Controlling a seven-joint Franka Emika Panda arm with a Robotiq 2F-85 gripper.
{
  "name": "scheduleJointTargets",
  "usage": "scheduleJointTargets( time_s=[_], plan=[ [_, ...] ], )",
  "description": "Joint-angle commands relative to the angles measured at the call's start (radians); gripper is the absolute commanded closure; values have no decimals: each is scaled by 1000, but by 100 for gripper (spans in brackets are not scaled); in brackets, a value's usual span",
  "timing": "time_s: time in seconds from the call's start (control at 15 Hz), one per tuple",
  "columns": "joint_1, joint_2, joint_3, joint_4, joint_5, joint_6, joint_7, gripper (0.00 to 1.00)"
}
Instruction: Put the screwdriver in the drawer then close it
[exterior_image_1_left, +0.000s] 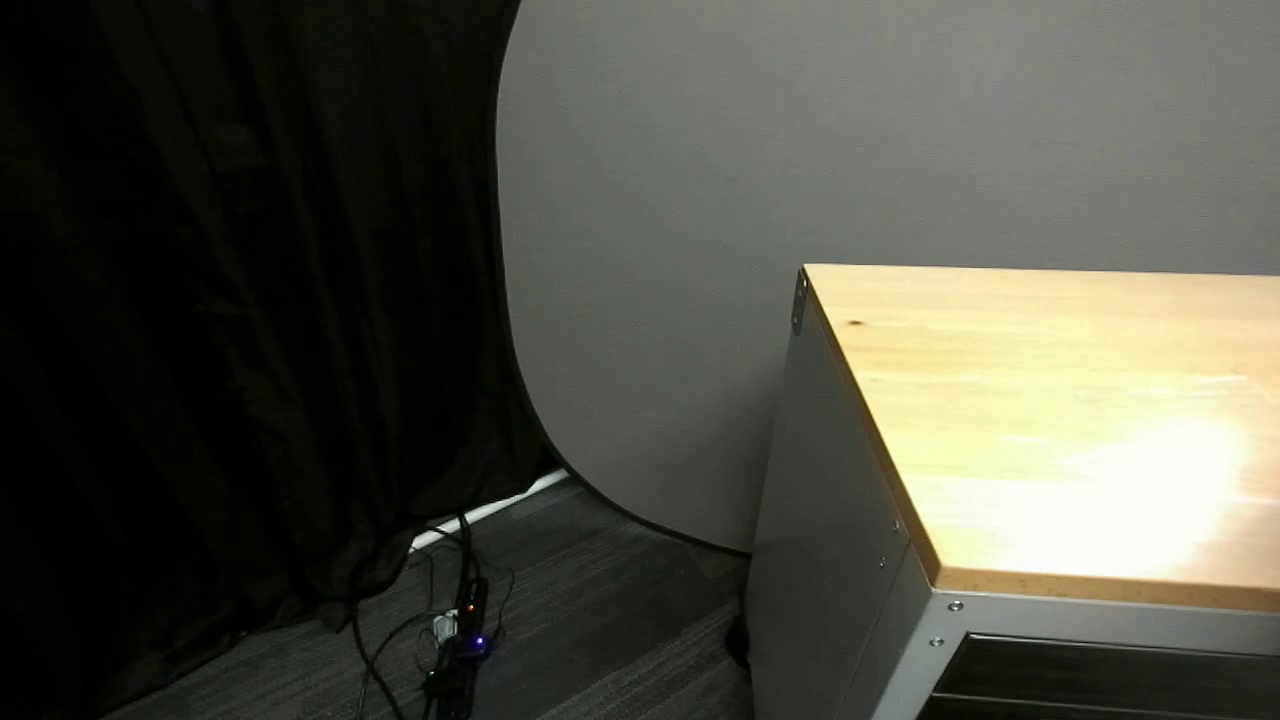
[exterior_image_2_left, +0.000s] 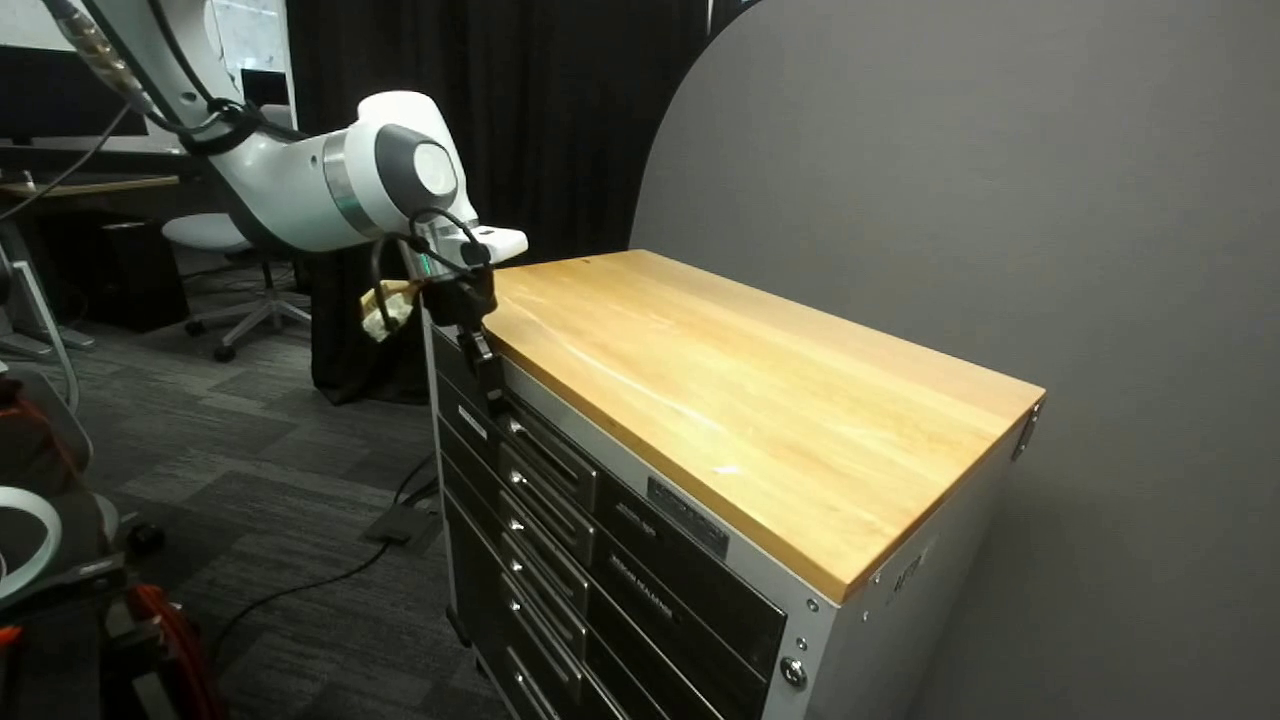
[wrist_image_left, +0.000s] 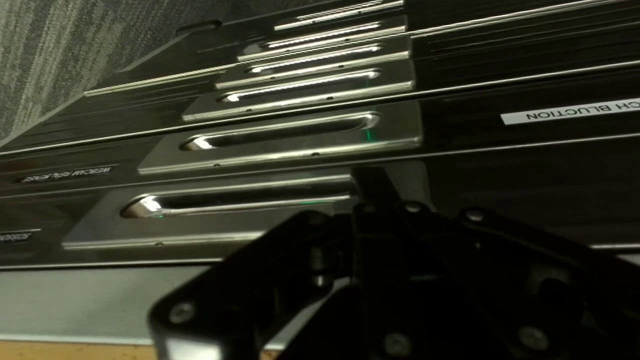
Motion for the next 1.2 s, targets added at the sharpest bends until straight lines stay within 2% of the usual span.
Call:
scheduleJointTargets(
  time_s=[0.0,0.07,0.13,0.27,0.53,0.8,0.87,0.93,1.13],
  plan=[
    [-18,-114,14,-35,-2,-66,-68,100],
    [-30,-149,29,-47,14,-106,-107,97],
    [-43,-184,45,-50,28,-148,-147,73],
    [-70,-264,84,-50,72,-248,-237,69],
    [-130,-372,174,13,235,-480,-464,38],
    [-159,-425,230,106,360,-635,-642,7],
    [-161,-431,241,127,380,-661,-673,1],
    [-163,-435,250,146,396,-682,-697,0],
    [-170,-443,266,190,456,-731,-760,0]
  ],
)
